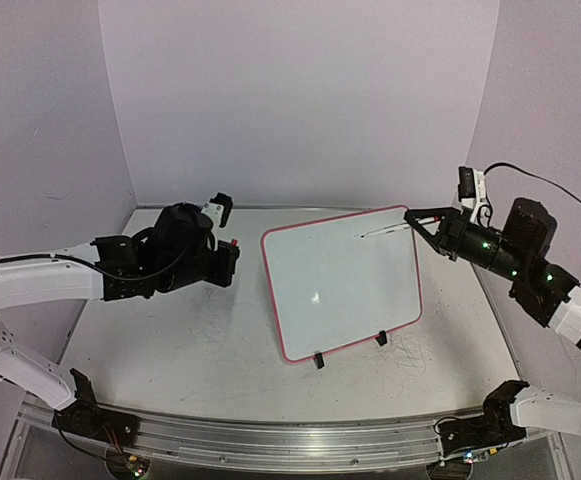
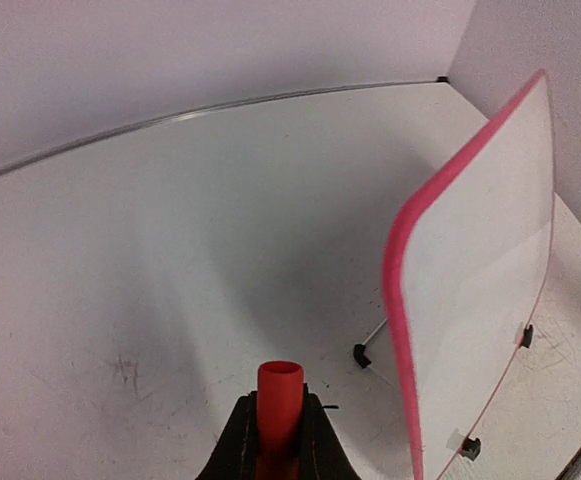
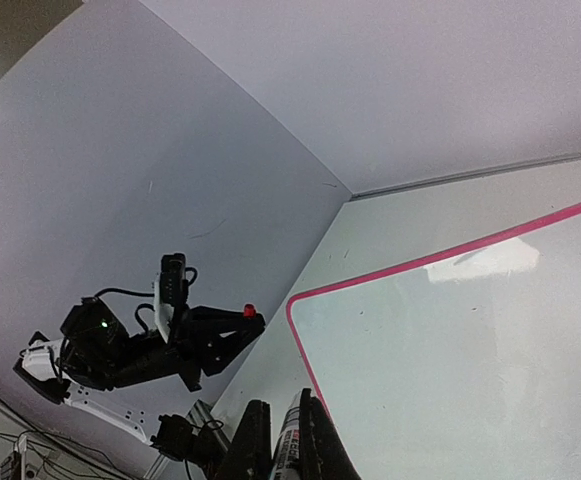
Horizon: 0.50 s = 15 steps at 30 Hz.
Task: Write a sentence on the whiteboard
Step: Place the pen cap at the center of the board.
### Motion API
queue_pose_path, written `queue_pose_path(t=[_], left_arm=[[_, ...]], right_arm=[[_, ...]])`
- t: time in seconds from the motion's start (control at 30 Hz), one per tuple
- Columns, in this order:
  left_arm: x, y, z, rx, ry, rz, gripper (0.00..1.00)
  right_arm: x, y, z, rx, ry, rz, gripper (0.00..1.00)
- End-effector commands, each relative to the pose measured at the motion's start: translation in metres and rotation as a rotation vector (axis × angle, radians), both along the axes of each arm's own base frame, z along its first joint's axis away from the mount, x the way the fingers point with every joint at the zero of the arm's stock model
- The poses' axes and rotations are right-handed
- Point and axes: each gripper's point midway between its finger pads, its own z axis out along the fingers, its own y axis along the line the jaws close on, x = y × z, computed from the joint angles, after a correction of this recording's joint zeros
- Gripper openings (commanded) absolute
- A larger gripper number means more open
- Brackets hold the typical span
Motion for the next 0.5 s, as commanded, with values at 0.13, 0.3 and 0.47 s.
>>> queue_pose_path(t=[0.13,0.3,0.47], left_arm=[[-0.015,0.063,-0.104,-0.049,0.283,0.368,0.00],[-0.023,0.063,-0.169,0.059,0.406,0.405,0.00],[-0.024,0.066,-0.195,0.084,0.440,0.458,0.00]], right_arm=[[0.000,-0.012,0.001,0.004,-0.050,-0.068,0.00],[0.000,-0.009,0.001,0.014,-0.052,-0.053,0.00],[-0.005,-0.007,-0.002,0.038,-0.044,-0.027,0.00]])
